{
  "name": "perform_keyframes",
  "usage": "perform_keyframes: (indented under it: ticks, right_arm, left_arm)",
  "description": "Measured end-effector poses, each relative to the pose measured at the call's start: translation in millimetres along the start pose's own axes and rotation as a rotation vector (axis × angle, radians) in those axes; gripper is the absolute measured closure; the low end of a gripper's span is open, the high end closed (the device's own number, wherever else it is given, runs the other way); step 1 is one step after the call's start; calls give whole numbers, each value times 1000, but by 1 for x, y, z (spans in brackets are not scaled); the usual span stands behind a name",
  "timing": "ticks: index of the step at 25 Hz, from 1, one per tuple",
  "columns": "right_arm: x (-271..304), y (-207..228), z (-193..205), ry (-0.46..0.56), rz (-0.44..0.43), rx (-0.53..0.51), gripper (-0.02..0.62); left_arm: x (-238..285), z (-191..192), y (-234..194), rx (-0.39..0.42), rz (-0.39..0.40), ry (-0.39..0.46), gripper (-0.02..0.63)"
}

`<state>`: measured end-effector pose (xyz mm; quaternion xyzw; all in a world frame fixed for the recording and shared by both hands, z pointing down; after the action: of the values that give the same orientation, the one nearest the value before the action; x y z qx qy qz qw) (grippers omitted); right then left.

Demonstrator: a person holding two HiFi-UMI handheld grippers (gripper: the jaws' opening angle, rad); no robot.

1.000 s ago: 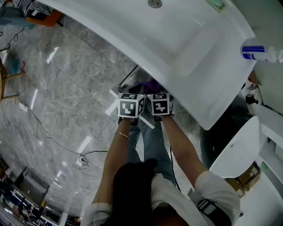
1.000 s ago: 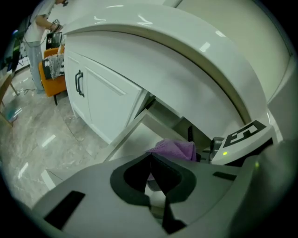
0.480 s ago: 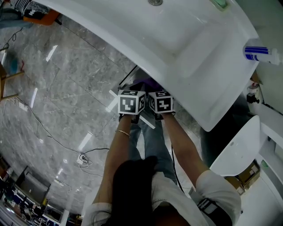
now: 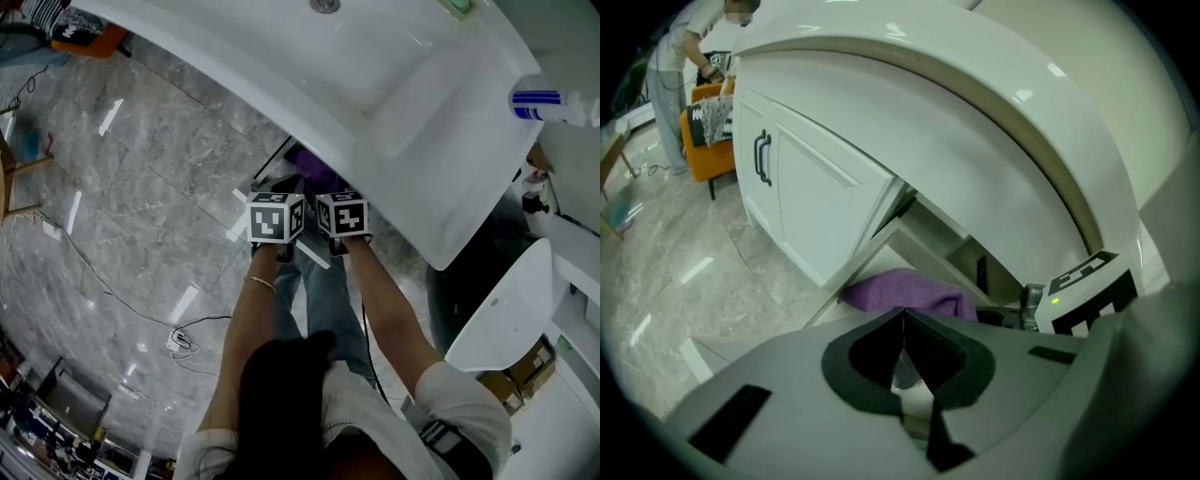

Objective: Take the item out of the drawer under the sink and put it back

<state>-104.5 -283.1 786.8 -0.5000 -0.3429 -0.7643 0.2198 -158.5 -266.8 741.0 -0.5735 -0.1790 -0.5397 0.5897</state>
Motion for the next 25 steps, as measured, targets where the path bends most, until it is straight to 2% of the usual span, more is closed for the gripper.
perform_keyframes:
  ticks: [6, 8, 13, 25]
  right_arm:
    - [-3, 5, 25, -39, 36, 49, 290]
    - [-9, 4, 25, -14, 51, 50, 282]
    - [-23, -16, 18, 43, 54, -25, 270]
    - [-70, -41, 4, 141, 36, -17, 268]
  left_arm:
    - [-16, 4, 1, -10, -10, 41, 600]
    - [-21, 4, 2, -8, -6, 56, 600]
    - [-30, 9, 0, -15, -13, 87, 600]
    - [-59, 11, 20, 5, 14, 128, 600]
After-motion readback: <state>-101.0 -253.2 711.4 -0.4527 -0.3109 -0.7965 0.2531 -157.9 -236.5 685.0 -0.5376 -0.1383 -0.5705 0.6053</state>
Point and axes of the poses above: the fingertips, and each gripper's own axes: x forward along the fingers, y to its right, z out of its underside, the point moved 1 cm from there along -x, backward along the fingers, and after that the axes turned 8 degrees about -y, right-handed, at the moved point
